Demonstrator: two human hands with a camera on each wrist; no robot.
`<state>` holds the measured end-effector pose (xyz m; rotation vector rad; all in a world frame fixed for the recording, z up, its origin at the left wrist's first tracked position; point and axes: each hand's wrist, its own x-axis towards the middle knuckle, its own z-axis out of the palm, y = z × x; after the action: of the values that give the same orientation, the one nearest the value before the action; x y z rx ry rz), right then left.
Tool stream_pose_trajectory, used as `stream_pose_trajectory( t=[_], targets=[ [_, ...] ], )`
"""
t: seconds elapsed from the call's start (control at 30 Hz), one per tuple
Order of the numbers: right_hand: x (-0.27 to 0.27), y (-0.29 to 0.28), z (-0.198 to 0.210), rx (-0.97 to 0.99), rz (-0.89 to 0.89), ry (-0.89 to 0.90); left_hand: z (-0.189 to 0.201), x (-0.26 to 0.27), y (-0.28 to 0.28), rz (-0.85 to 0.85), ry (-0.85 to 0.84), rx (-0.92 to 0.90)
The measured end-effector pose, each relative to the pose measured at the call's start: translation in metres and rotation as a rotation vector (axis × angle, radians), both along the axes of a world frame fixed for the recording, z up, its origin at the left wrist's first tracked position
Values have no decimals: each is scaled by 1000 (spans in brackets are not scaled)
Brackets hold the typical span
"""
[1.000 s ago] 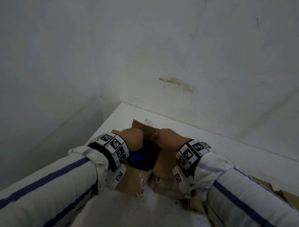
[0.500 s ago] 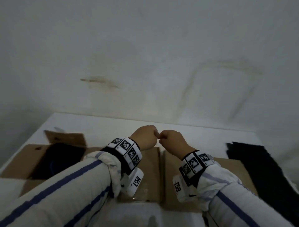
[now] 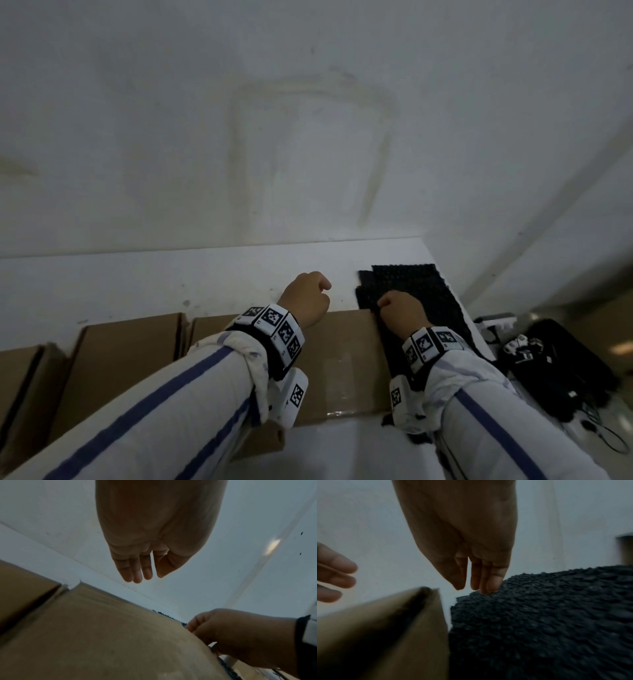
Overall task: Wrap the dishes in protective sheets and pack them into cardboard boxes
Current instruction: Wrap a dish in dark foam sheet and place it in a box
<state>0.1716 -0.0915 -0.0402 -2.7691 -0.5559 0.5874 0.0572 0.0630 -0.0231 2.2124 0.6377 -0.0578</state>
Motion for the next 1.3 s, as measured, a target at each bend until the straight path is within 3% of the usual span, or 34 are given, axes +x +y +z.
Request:
stream_pose_trajectory(
  t=[0.17,0.3,0.53,0.73,0.93,1.1,1.2,1.3],
  targets=[
    [11,-22,-36,-261,14,47,-16,15,-13,-29,34,32],
    [15,-25,-48,-283,32,-30,-21,19,-18,-47,71,59],
    [21,-28,-53,-260,81,43,-22,21,-21,-94,119,71],
    [18,-26,-47,-304,191,0,-23,21,-26,-114,118,84],
    [28,-28,12,-38,93,53,-8,19,-33,-124,28,24],
    [24,-13,61,302,41,117,17,18,-45,-110,-130,-239],
    [3,4,82,412,132,174,31,7,-43,-112,-233,-385],
    [-23,27,96,508,245,177,50,-11,-30,-141,-262,-400]
  ],
)
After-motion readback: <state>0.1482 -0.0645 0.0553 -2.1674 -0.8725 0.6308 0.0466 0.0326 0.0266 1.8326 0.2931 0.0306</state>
